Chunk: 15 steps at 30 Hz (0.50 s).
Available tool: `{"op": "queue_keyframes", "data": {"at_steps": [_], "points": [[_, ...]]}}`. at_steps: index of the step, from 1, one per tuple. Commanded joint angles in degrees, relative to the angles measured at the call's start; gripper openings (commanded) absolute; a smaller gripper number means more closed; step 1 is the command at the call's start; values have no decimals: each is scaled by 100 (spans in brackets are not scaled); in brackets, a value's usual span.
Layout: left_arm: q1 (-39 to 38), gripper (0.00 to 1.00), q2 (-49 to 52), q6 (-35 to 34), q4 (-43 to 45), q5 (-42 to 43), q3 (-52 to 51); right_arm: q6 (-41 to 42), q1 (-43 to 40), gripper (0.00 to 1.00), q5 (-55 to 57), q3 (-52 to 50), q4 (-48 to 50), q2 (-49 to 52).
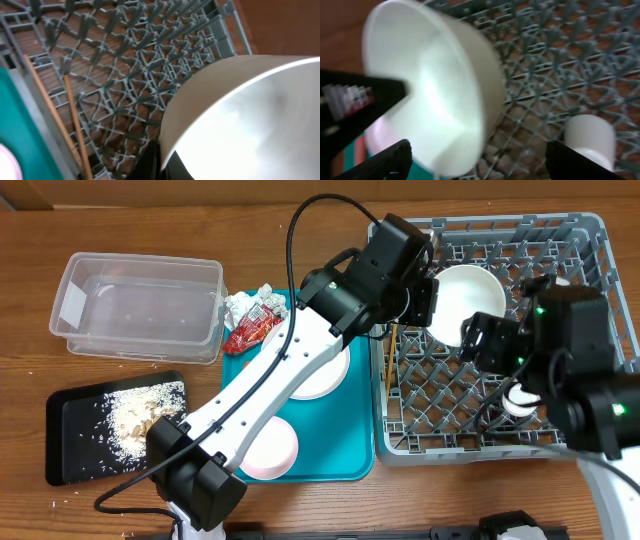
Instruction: Sort waste into correct bins and load items into the dishwasher
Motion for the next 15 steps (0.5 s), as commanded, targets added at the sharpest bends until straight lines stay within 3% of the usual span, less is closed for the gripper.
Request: {"op": "queue_keyframes", "data": {"at_steps": [1, 6, 11, 14, 15], "points": [[24, 4, -118, 48, -101, -157, 109, 9, -17, 84, 798, 46, 98, 203], [-70, 4, -184, 26, -229, -20, 109, 68, -17, 66, 793, 46, 404, 527], [-177, 4, -210, 28, -264, -24, 109, 199, -15, 27, 761, 46, 529, 660], [-221, 4, -210, 26, -264, -22, 109, 199, -15, 27, 752, 46, 595, 662], [-232, 4, -210, 26, -258, -22, 109, 201, -15, 32, 750, 46, 619, 662]]}}
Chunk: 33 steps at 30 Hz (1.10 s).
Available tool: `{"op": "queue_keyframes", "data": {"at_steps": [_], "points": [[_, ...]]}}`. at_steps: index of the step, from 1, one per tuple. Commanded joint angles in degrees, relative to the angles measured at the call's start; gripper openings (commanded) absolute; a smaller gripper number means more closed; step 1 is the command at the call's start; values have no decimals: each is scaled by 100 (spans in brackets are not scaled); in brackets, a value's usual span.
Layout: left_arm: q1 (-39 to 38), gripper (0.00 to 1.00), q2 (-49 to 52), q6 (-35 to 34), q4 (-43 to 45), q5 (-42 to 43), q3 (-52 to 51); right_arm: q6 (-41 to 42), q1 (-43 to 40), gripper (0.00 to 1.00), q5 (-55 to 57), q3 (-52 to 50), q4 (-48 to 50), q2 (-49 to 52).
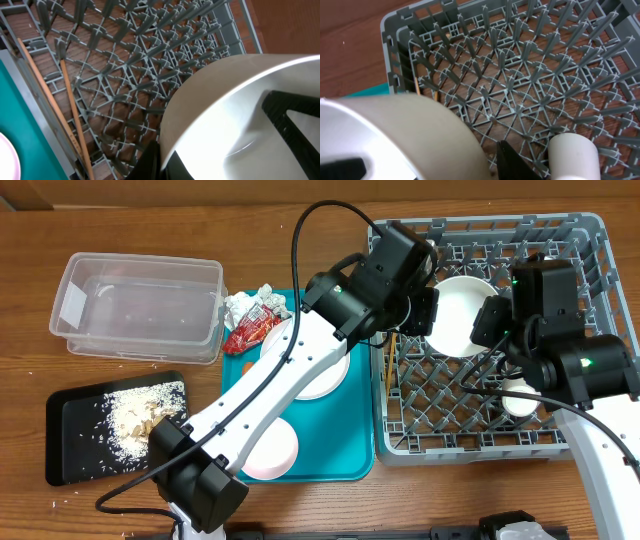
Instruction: Sort waste into correct bins and load items into the dishwasher
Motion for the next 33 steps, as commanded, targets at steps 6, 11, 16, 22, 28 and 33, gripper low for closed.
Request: {"op": "queue_keyframes", "data": {"at_steps": [6, 11, 16, 22, 28, 33], "points": [[-164, 4, -232, 31, 24, 11, 109, 146, -22, 4, -101, 46, 170, -26], [-76, 58, -280, 472, 22, -33, 120, 140, -22, 4, 245, 52, 129, -101], [369, 100, -632, 636, 7, -26, 164, 140, -26, 4, 1054, 52, 153, -361], [1095, 100, -1482, 772, -37, -9, 179, 142, -26, 4, 3414, 39, 291, -354], [1631, 100, -2496, 1453, -413, -46, 179, 142, -26, 4, 5582, 39, 728, 227], [2004, 100, -3279, 1622, -970, -695, 179, -219, -116, 4, 6686, 39, 1543, 1071]]}}
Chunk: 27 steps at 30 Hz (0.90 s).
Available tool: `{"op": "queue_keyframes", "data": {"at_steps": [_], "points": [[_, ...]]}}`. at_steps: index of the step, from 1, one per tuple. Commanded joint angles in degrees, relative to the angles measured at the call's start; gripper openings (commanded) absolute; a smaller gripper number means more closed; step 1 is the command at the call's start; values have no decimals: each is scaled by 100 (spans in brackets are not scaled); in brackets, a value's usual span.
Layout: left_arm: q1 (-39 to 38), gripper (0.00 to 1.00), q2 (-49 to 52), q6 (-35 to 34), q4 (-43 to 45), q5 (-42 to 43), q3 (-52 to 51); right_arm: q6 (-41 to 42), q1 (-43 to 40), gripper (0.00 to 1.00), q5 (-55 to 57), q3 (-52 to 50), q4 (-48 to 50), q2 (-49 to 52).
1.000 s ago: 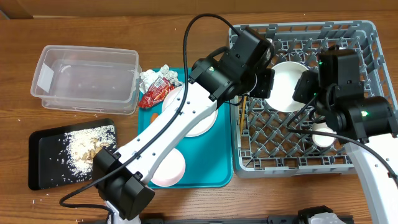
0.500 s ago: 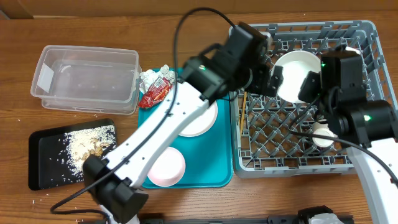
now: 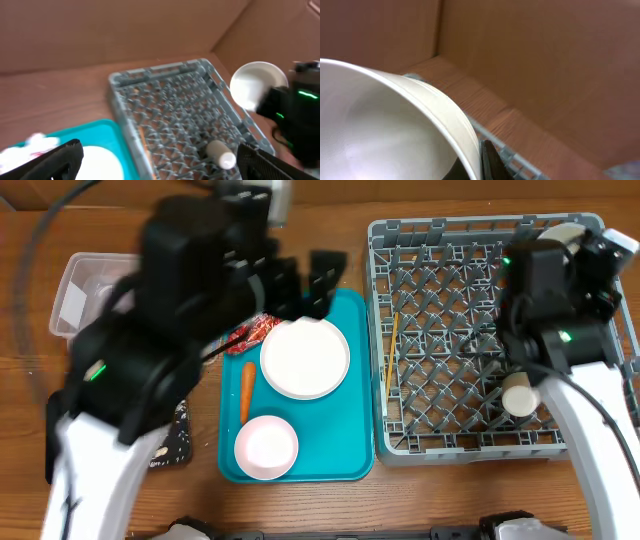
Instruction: Sort waste into correct bins and load items into the dishwasher
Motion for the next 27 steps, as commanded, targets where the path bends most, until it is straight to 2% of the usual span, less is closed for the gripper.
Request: {"op": "queue_keyframes", "data": {"at_steps": [1, 6, 9, 15, 27], "points": [[221, 100, -433, 337, -280, -601, 79, -431, -105, 4, 1134, 81, 378, 538], [295, 100, -881, 334, -835, -1403, 79, -671, -70, 4, 531, 81, 632, 1287], [295, 100, -973, 334, -994, -1714, 79, -780, -50, 4, 575, 81, 769, 1733], [295, 100, -911, 334, -1198, -1757, 76, -999, -57, 4, 748, 81, 988, 2524], [293, 100, -704, 334, -1580, -1753, 76, -999, -61, 4, 723, 81, 1228, 3348]]}}
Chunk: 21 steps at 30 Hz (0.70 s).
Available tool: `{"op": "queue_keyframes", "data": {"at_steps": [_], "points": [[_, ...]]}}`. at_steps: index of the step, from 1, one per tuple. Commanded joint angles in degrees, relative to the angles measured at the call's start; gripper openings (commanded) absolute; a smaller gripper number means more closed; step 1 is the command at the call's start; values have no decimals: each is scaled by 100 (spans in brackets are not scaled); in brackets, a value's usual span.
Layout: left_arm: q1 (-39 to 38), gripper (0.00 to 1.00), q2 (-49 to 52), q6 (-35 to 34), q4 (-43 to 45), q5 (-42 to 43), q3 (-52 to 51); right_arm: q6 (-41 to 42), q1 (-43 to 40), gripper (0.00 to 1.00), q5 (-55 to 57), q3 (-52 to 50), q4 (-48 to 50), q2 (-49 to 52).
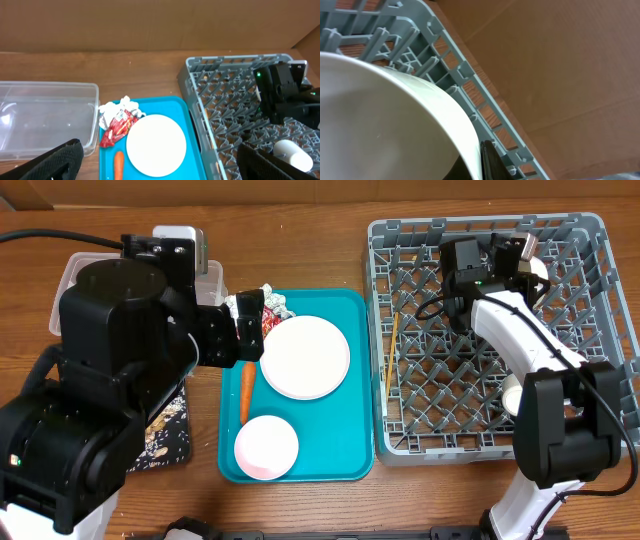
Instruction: Sort waste into correct bins and load items into the dishwasher
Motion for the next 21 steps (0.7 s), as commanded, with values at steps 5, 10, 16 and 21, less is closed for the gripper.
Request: {"op": "queue_keyframes", "data": {"at_steps": [5, 10, 16, 21], "points": [[33, 100, 63, 87, -125, -94, 44, -4, 245, 4, -37, 81, -407, 256], [33, 100, 109, 87, -55, -92, 44, -87, 837, 39, -66, 81, -748, 190], [33, 100, 140, 87, -66, -90, 44, -579, 1346, 76, -684, 81, -820, 190], [33, 99, 140, 87, -105, -90, 44, -579, 1486, 83, -693, 94, -898, -131]]}}
